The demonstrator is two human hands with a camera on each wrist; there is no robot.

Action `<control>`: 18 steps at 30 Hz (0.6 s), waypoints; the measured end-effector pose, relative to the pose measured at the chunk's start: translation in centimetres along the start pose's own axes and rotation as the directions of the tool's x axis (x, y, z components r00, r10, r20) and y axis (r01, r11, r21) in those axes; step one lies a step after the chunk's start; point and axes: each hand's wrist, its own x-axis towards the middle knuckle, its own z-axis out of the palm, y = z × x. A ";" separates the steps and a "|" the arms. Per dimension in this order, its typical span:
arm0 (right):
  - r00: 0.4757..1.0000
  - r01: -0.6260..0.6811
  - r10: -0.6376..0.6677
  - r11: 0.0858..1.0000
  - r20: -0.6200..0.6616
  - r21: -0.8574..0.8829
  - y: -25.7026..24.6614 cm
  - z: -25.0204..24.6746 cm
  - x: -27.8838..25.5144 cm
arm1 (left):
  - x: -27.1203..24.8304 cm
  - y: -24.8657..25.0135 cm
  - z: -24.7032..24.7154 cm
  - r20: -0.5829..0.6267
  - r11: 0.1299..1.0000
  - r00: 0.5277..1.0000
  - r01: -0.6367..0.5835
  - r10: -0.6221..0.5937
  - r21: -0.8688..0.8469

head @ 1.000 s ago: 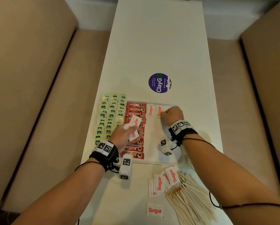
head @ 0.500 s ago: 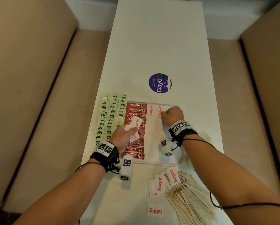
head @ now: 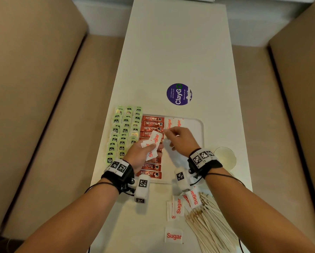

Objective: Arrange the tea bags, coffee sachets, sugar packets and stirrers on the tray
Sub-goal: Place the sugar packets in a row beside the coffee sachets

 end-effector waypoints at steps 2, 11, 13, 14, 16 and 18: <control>0.999 0.037 -0.038 0.999 0.030 0.037 0.3 1.0 -0.5 | -0.2 0.2 0.4 -0.006 1.000 1.000 0.008 -0.008 -0.013; 0.999 0.030 -0.029 0.997 -0.014 0.067 0.7 1.0 -0.2 | -0.6 0.2 0.2 -0.015 0.999 0.999 0.031 -0.030 0.042; 0.999 0.042 -0.041 0.998 -0.025 0.045 0.8 0.8 -0.1 | -0.5 0.0 0.1 -0.048 0.997 0.998 0.034 -0.031 0.062; 0.999 0.046 -0.045 0.998 -0.022 0.041 0.8 0.8 -0.2 | -0.4 -0.1 0.1 -0.058 0.996 0.998 0.030 -0.025 0.086; 0.999 0.050 -0.049 0.998 -0.012 0.044 0.8 0.9 -0.5 | -0.3 -0.2 0.0 -0.070 0.991 0.998 0.012 -0.003 0.132; 0.999 0.030 -0.029 0.998 -0.017 0.051 1.2 1.1 -0.8 | -0.3 -0.3 0.0 -0.077 0.987 0.997 -0.005 0.018 0.162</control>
